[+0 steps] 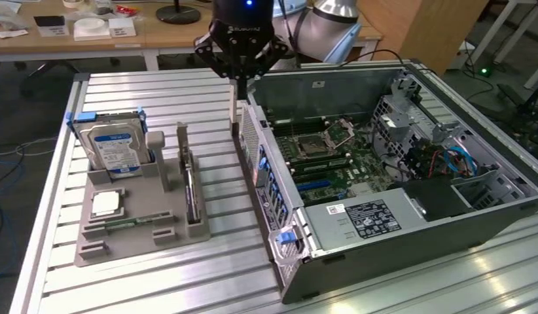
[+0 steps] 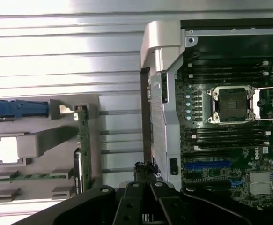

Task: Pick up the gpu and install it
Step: 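Reach for the gpu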

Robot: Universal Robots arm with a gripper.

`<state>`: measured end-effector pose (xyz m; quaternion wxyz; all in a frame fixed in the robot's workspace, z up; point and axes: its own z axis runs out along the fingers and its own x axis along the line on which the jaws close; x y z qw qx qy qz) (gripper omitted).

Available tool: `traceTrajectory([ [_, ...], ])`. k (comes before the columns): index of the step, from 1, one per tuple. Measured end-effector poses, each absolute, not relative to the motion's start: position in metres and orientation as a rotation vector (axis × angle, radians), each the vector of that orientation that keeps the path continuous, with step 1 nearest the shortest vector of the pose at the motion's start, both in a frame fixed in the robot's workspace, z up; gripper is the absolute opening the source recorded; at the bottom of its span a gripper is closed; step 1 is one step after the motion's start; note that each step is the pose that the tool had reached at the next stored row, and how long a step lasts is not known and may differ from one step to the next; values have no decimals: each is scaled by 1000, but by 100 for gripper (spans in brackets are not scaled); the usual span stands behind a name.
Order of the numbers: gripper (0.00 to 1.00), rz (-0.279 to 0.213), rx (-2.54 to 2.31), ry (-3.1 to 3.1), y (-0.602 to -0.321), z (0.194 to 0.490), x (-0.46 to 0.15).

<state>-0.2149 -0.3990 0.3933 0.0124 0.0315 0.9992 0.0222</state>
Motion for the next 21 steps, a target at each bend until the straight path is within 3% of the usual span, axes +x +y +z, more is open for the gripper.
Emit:
traceTrajectory([
  [21,11,69,74,3118,-402,391,-264],
])
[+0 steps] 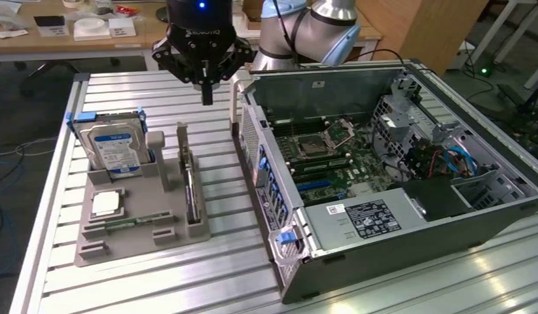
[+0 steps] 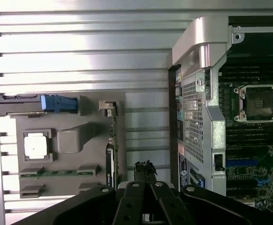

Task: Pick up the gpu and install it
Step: 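Reach for the gpu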

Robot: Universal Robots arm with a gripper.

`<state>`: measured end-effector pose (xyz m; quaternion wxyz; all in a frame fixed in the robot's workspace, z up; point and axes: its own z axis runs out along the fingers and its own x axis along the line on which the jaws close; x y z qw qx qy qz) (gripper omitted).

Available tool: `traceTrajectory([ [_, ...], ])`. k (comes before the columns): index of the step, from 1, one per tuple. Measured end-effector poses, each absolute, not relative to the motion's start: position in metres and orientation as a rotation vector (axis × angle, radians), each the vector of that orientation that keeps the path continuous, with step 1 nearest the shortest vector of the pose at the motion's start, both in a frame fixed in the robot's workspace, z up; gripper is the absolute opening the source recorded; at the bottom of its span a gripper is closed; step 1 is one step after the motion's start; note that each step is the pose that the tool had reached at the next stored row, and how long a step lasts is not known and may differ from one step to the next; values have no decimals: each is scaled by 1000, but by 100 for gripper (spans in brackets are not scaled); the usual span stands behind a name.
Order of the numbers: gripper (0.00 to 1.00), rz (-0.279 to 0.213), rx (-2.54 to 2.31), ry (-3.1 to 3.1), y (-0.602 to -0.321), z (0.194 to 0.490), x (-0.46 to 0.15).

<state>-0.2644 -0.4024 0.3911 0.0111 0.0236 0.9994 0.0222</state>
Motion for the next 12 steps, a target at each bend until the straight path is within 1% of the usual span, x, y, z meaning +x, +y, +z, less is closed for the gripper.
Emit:
traceTrajectory([
  [6,11,70,-20,3120,-403,391,-268],
  [12,11,70,-29,3120,-404,390,-286],
])
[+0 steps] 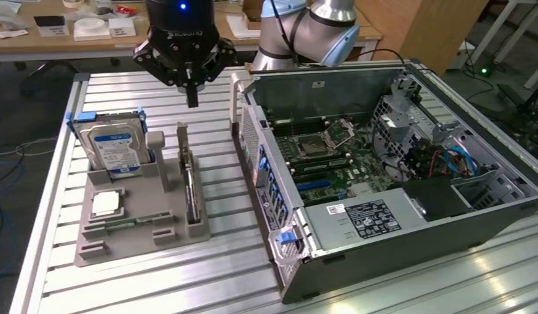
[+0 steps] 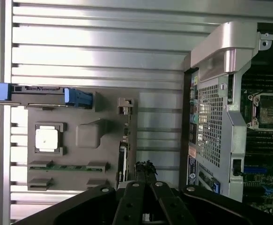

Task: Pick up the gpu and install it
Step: 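Reach for the gpu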

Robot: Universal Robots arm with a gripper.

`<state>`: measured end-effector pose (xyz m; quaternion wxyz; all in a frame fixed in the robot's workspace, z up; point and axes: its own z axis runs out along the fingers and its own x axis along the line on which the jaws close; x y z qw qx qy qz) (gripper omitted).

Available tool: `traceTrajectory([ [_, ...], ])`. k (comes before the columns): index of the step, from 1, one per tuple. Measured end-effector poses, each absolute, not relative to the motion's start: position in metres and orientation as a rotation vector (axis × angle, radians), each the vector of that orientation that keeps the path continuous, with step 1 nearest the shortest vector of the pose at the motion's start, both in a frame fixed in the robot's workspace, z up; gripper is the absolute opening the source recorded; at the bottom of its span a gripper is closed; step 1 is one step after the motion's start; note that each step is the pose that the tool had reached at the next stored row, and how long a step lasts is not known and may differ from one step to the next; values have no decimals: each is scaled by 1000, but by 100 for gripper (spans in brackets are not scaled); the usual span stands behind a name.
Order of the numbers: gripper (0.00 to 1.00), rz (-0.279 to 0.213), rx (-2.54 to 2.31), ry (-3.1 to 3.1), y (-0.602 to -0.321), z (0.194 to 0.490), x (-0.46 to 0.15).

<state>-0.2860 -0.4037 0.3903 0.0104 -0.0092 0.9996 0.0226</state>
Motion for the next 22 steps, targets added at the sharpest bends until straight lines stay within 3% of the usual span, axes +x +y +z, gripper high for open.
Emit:
traceTrajectory([
  [14,11,71,-29,3120,-406,390,-308],
  [20,41,70,-29,3120,-406,390,-308],
  [22,47,70,-29,3120,-406,390,-308],
])
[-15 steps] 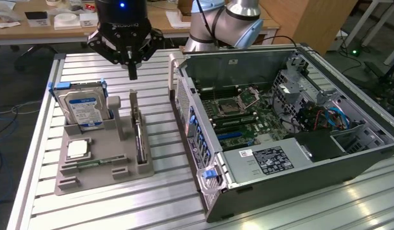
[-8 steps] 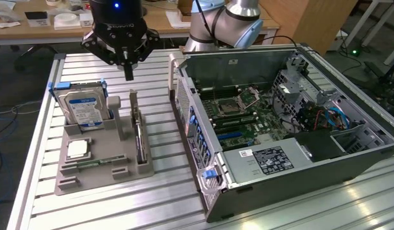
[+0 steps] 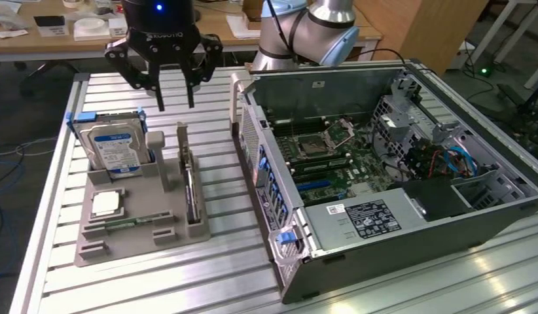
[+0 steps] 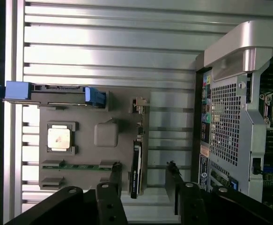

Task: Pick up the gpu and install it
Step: 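Reach for the gpu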

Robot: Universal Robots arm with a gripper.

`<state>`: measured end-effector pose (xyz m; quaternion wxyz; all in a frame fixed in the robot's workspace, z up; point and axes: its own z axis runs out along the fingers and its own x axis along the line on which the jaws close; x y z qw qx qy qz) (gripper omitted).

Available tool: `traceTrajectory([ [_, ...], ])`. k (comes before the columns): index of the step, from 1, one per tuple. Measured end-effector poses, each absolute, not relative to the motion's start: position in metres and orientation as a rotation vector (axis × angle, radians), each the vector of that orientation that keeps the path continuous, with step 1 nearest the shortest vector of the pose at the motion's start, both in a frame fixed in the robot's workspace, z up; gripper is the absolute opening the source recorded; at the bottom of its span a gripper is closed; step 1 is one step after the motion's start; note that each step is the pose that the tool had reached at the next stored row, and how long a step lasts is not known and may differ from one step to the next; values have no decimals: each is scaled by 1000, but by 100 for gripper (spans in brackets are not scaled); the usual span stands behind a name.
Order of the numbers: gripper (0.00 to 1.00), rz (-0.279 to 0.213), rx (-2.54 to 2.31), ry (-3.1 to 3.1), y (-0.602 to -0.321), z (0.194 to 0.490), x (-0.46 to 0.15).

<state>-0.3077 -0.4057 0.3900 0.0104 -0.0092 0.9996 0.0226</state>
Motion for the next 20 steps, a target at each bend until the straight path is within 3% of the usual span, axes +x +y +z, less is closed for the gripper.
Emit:
traceTrajectory([
  [1,53,70,-29,3120,-406,390,-308],
  [3,53,70,-29,3120,-406,390,-308],
  [6,70,71,-25,3120,-406,389,-308],
  [8,70,70,20,3119,-406,387,-308],
  [9,76,70,43,3119,-406,387,-308],
  [20,76,69,83,3127,-419,370,-308],
])
